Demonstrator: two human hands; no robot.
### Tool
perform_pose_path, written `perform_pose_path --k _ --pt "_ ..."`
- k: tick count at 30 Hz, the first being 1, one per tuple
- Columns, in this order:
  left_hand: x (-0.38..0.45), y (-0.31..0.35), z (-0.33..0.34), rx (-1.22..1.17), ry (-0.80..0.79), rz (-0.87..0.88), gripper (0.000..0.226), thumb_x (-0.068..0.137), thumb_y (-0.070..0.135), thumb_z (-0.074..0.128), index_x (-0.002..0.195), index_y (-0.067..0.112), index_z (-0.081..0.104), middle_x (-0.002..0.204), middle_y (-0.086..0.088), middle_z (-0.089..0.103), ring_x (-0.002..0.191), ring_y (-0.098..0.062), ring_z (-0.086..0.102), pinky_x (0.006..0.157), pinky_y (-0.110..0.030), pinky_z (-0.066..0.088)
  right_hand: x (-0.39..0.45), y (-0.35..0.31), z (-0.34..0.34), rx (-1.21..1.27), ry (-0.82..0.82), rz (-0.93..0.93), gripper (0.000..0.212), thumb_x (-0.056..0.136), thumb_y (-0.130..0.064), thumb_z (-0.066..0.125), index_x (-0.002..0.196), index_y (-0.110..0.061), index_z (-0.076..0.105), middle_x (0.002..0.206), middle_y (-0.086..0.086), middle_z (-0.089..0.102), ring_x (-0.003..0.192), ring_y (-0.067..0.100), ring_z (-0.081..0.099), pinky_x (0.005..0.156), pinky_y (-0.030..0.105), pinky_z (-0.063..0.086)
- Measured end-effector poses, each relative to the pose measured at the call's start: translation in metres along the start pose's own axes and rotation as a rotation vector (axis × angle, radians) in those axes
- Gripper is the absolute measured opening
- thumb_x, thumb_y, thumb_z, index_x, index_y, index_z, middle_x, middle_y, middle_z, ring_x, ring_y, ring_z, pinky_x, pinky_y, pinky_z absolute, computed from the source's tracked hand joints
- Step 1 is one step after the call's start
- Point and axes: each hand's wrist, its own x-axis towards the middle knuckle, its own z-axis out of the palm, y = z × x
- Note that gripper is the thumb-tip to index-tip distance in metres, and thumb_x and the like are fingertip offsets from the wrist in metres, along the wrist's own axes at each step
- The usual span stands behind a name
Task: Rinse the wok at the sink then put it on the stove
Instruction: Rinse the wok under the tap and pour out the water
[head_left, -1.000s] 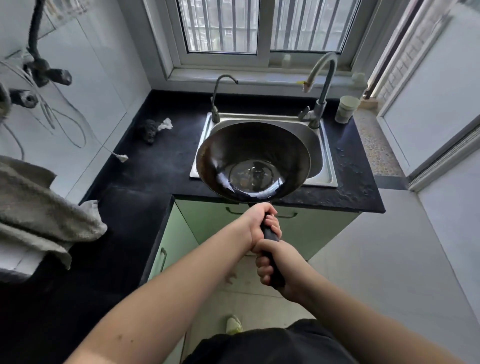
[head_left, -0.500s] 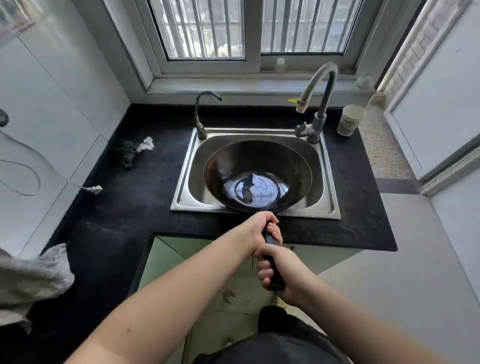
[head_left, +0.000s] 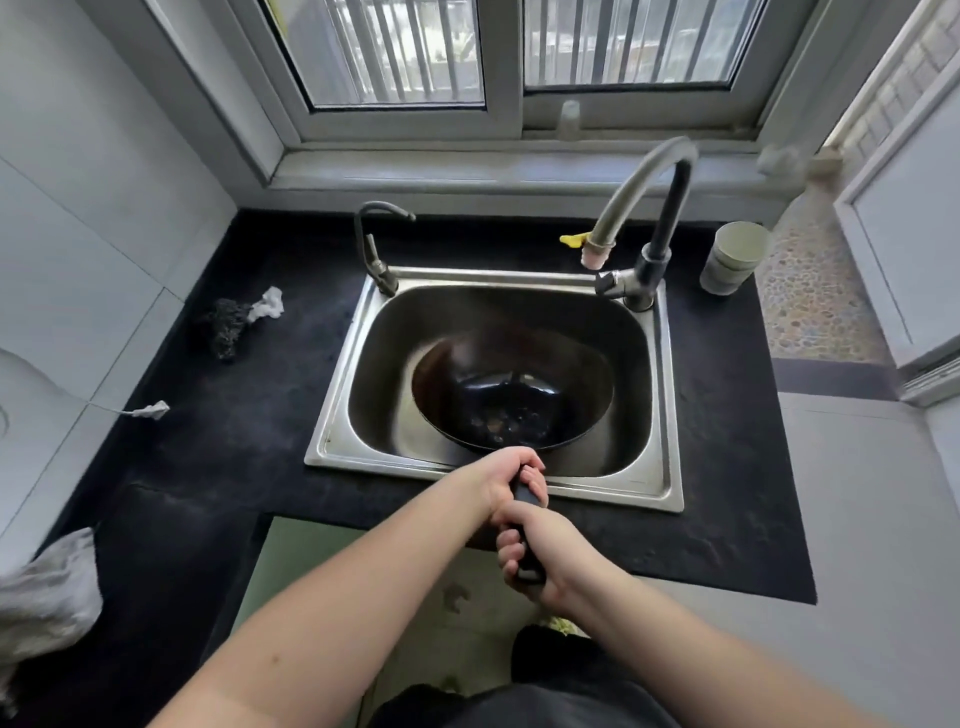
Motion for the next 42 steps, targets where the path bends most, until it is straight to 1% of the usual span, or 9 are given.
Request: perform_pose_path --k 16,21,27,29,32,34,37,40,42 --pt "0.031 0.016 0.005 -0.055 0.005 -0.062 0.032 0.069 -0.004 0.047 0.044 0.013 0.036 0.032 0.002 0.034 0.023 -0.011 0.033 0.03 -0.015 0.033 0.027 -0.023 -0.008 0.042 0.033 0.042 0.016 0.087 -0.008 0.051 0.072 -0.014 0.05 0.048 -0.005 0.039 0.031 0.004 0.032 0.033 0.014 0.029" --pt "0.035 0.018 -0.007 0.112 -0.022 -0.073 0.044 0.091 0.011 0.045 0.048 0.012 0.04 0.037 0.001 0.042 0.03 -0.012 0.042 0.039 -0.019 0.041 0.032 -0.022 -0.005 0.047 0.065 0.038 0.012 0.084 -0.009 0.054 0.074 -0.014 0.05 0.049 -0.004 0.038 0.033 0.004 0.032 0.033 0.014 0.028" --pt "0.015 0.014 -0.033 0.277 -0.095 -0.086 0.051 0.091 0.051 0.042 0.071 0.005 0.054 0.066 -0.007 0.061 0.06 -0.02 0.059 0.063 -0.026 0.05 0.04 -0.015 0.008 0.113 0.103 -0.003 0.024 0.086 -0.008 0.054 0.1 -0.027 0.048 0.047 -0.003 0.04 0.032 0.006 0.035 0.032 0.015 0.032" --pt "0.007 0.017 -0.048 0.328 -0.174 -0.103 0.066 0.091 0.058 0.032 0.079 0.001 0.063 0.088 -0.012 0.065 0.06 -0.023 0.061 0.058 -0.025 0.05 0.042 -0.009 0.014 0.123 0.083 -0.011 0.015 0.085 -0.008 0.056 0.093 -0.02 0.049 0.046 -0.002 0.043 0.031 0.006 0.038 0.032 0.015 0.034" --pt "-0.006 0.021 -0.066 0.412 -0.186 -0.106 0.069 0.091 0.063 0.028 0.093 0.004 0.064 0.114 -0.013 0.045 0.038 -0.018 0.046 0.04 -0.018 0.041 0.046 -0.001 0.028 0.155 0.097 -0.045 0.012 0.087 -0.009 0.057 0.078 -0.014 0.052 0.049 0.0 0.046 0.032 0.007 0.042 0.033 0.016 0.037" --pt "-0.015 0.022 -0.078 0.448 -0.175 -0.075 0.066 0.091 0.061 0.029 0.097 0.006 0.065 0.103 -0.012 0.049 0.032 -0.015 0.036 0.036 -0.014 0.034 0.049 0.005 0.039 0.173 0.093 -0.088 0.01 0.088 -0.01 0.058 0.08 -0.014 0.054 0.052 0.003 0.048 0.034 0.009 0.045 0.035 0.018 0.04" --pt "-0.024 0.026 -0.09 0.524 -0.139 -0.003 0.062 0.096 0.054 0.025 0.095 0.006 0.064 0.055 -0.002 0.052 0.03 -0.011 0.031 0.033 -0.012 0.027 0.048 0.011 0.053 0.137 0.074 -0.127 0.011 0.092 -0.018 0.058 0.082 -0.012 0.058 0.057 0.004 0.052 0.039 0.011 0.051 0.04 0.022 0.049" --pt "-0.031 0.026 -0.094 0.597 -0.128 0.044 0.057 0.098 0.054 0.024 0.09 0.008 0.057 0.05 0.0 0.042 0.029 -0.01 0.031 0.032 -0.011 0.025 0.044 0.016 0.06 0.119 0.068 -0.149 0.033 0.094 -0.04 0.054 0.087 -0.009 0.062 0.065 0.006 0.058 0.05 0.016 0.059 0.052 0.027 0.057" --pt "-0.035 0.026 -0.096 0.618 -0.119 0.046 0.054 0.098 0.052 0.026 0.085 0.01 0.057 0.054 -0.002 0.05 0.029 -0.011 0.04 0.033 -0.009 0.03 0.043 0.018 0.06 0.099 0.036 -0.149 0.053 0.094 -0.057 0.043 0.103 -0.008 0.062 0.079 0.011 0.063 0.062 0.023 0.064 0.061 0.032 0.058"
